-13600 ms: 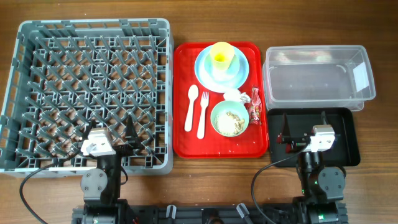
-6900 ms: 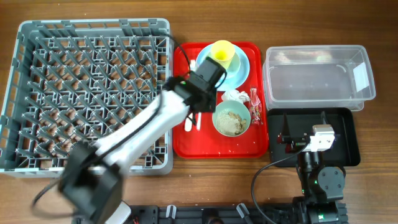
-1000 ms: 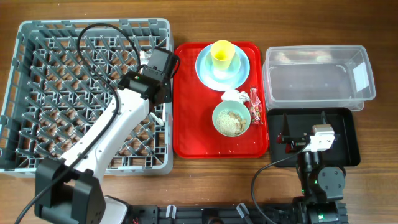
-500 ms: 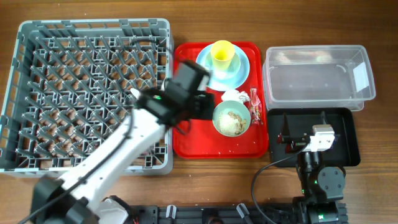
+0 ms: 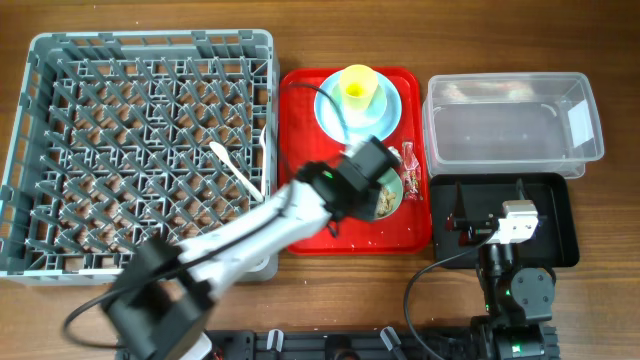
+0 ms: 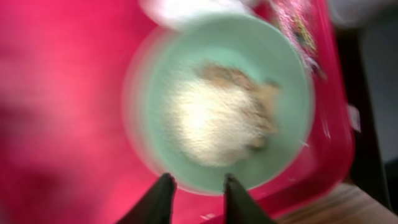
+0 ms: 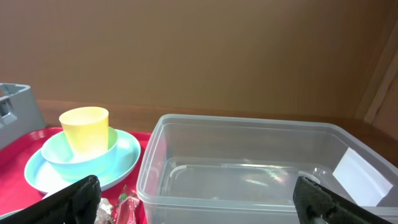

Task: Sort waste into correct bins and load items into the dishwasher rack
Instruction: 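Carry the spoon with the left gripper and place it in the rack, then reach the right gripper to the green bowl rim and grasp it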

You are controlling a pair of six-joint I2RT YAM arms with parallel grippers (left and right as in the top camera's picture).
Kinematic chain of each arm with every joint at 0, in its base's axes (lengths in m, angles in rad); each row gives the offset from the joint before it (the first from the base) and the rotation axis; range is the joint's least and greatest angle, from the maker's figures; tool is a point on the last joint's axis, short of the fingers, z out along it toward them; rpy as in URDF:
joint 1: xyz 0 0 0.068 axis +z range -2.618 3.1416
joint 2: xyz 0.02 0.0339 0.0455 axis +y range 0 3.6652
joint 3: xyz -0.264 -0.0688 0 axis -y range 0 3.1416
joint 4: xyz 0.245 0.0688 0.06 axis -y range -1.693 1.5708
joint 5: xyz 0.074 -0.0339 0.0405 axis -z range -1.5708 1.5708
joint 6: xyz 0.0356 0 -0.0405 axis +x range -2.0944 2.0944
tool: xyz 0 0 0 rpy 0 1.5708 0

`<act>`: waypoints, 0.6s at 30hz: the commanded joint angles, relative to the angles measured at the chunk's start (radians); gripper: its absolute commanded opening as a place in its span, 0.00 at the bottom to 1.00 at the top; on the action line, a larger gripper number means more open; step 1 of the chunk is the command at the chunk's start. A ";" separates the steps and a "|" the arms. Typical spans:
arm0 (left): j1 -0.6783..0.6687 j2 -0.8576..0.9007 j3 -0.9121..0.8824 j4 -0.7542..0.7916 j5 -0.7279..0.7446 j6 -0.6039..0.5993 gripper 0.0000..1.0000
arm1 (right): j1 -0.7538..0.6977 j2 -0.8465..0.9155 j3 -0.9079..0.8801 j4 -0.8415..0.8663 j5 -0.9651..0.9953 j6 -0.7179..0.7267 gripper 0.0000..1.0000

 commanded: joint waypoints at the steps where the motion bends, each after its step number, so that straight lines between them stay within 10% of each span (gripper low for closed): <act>1: 0.196 -0.259 0.089 -0.101 -0.097 -0.057 0.50 | -0.005 -0.001 -0.001 0.004 0.009 0.016 1.00; 11: 0.698 -0.635 0.092 -0.349 0.045 -0.071 1.00 | -0.005 -0.001 -0.001 0.018 -0.130 0.085 0.99; 18: 0.713 -0.657 0.092 -0.356 0.045 -0.071 1.00 | -0.004 0.056 0.212 -0.159 -0.396 0.202 1.00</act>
